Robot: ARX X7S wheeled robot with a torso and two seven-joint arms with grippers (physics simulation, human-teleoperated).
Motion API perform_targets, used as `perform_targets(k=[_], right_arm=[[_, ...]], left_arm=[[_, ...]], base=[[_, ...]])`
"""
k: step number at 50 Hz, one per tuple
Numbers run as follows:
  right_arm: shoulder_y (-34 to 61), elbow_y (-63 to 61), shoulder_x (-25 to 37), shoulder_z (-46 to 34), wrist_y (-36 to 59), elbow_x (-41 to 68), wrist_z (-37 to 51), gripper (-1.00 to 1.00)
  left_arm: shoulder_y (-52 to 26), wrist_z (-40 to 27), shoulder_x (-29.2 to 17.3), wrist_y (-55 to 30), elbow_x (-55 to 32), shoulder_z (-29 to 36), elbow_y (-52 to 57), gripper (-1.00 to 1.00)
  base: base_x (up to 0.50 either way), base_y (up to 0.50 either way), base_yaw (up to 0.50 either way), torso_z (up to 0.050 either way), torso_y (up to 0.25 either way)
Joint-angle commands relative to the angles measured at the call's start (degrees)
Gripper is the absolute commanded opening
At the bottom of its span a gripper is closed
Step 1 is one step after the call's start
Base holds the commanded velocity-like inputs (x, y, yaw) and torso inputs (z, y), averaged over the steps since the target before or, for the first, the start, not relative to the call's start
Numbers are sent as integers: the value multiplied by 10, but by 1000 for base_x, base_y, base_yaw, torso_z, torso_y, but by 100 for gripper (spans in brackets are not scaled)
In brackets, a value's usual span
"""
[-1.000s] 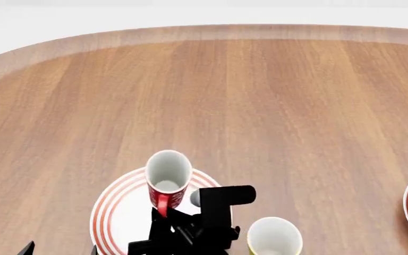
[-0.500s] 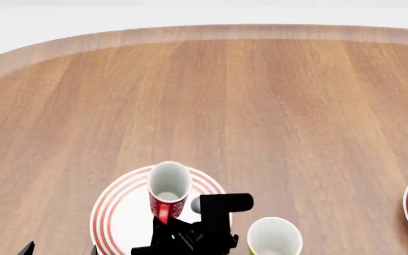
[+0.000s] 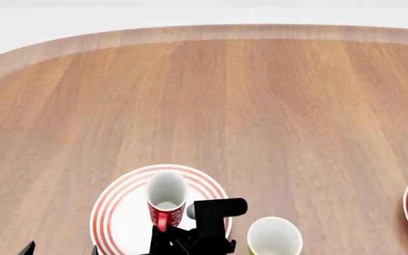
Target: Put the red mug on the left plate.
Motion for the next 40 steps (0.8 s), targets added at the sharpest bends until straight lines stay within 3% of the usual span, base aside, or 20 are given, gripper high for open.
perform_targets(k=[1,10,22,23,36,40], right_arm=[[27,54,-6,-124,-50,108,-3,-100],[42,74,-6,-231,-80,207,1,-100],[50,80,-6,-308,-101,279,3,-100],[52,82,-6,-312,-98,285,4,100],[61,82,-4,-338,-107,317,-1,100],[57,19,29,-336,-116,316,30,100]], left_arm=[[-1,-1,-1,2,-1,2,-2,100],[-1,-3,-2,0,-2,3,0,100],[-2,-4,-3,2,-3,5,-1,100],[-2,-4,-3,2,-3,6,-1,100],[0,-6,-5,1,-5,7,2,100],[-2,-7,-5,0,-6,7,2,100]], base=[[0,0,0,0,0],[0,0,0,0,0],[0,0,0,0,1],[0,0,0,0,0],[0,0,0,0,0],[0,0,0,0,0]])
